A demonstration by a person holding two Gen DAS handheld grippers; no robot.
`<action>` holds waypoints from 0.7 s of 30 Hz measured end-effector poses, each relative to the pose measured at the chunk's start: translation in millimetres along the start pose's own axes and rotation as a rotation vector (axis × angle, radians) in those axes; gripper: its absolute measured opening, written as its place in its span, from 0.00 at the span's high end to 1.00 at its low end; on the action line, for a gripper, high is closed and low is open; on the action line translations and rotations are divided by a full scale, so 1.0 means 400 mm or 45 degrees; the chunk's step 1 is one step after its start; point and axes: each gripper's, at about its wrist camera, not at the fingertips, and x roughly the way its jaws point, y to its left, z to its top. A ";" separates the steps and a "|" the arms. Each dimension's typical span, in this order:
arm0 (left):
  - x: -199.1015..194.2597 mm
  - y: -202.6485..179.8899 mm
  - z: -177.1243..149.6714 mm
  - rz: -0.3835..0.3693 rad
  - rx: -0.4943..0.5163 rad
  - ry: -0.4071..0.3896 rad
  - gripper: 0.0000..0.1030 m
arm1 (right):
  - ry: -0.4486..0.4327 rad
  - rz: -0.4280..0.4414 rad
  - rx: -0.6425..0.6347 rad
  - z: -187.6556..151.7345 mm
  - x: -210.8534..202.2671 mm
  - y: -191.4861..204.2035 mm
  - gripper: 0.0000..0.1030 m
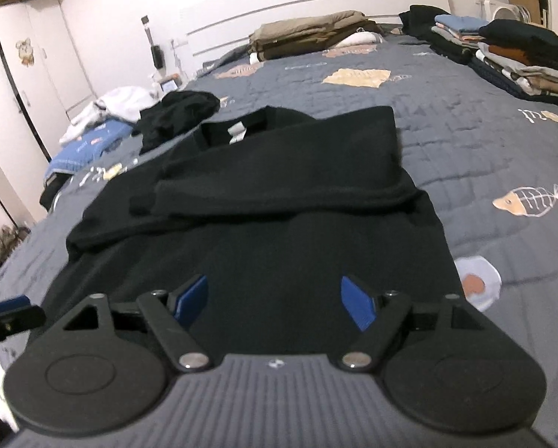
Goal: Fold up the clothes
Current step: 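Open the right tool and lift both tools above the folded sweatshirt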
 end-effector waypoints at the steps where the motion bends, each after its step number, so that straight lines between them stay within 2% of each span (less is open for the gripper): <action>1: -0.010 0.002 -0.007 0.005 -0.001 -0.003 0.00 | -0.002 0.000 -0.003 -0.007 -0.009 0.003 0.24; 8: -0.068 0.004 -0.050 0.020 0.007 -0.007 0.00 | -0.028 0.007 0.000 -0.060 -0.075 0.013 0.24; 14: -0.101 0.004 -0.083 0.032 0.011 0.007 0.00 | -0.004 -0.021 -0.003 -0.112 -0.108 0.016 0.24; 21: -0.130 0.015 -0.122 0.074 0.021 0.052 0.00 | 0.003 -0.018 0.045 -0.150 -0.137 0.002 0.24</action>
